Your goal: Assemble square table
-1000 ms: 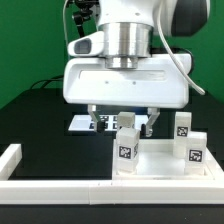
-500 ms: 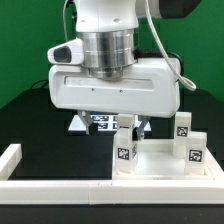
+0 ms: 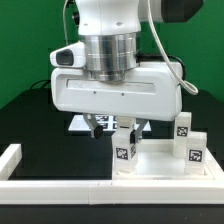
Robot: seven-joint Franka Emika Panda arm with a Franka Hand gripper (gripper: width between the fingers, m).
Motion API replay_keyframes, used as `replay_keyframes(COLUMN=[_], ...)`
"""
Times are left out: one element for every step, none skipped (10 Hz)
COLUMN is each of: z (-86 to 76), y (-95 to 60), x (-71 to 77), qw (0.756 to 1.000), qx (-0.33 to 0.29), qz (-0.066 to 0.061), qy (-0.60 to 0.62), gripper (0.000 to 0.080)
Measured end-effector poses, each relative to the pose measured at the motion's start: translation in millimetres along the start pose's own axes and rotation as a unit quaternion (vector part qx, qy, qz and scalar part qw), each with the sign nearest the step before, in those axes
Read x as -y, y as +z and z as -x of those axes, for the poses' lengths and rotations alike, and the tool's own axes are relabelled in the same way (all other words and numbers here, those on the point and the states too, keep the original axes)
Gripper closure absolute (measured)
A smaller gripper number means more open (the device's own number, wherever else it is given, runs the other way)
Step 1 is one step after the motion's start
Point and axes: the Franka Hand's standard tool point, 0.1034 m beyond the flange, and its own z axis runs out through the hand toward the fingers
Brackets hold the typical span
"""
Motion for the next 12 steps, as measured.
replay_keyframes(z=[0.0,0.0,0.1,0.1,0.1,0.3,0.7,1.0,1.1,0.8,0.5,0.1], y=[0.0,-0.1,0.0,0.0,0.1,0.3,0.9,1.2,1.6,1.6,1.7,2.4], x=[0.0,0.3,0.3,0.3,0.3,0.5,0.9,1.1,0.9,1.7,3.8,5.2], qw=[1.000,1.000,0.998,0.994,0.990,0.984,0.969,0.949,0.930,0.896,0.852,0.813], qx=[0.000,0.000,0.000,0.000,0.000,0.000,0.001,0.002,0.004,0.007,0.013,0.016], qz=[0.000,-0.001,0.000,0.000,0.000,-0.001,-0.001,-0.002,-0.004,-0.009,-0.022,-0.032], qy=[0.000,0.017,0.066,0.106,0.140,0.176,0.248,0.316,0.367,0.444,0.522,0.581], gripper=[0.0508,0.0508,0.0508,0.0508,0.0508,0.0508,0.0508,0.0508,0.0508,0.0508,0.0508,0.0508])
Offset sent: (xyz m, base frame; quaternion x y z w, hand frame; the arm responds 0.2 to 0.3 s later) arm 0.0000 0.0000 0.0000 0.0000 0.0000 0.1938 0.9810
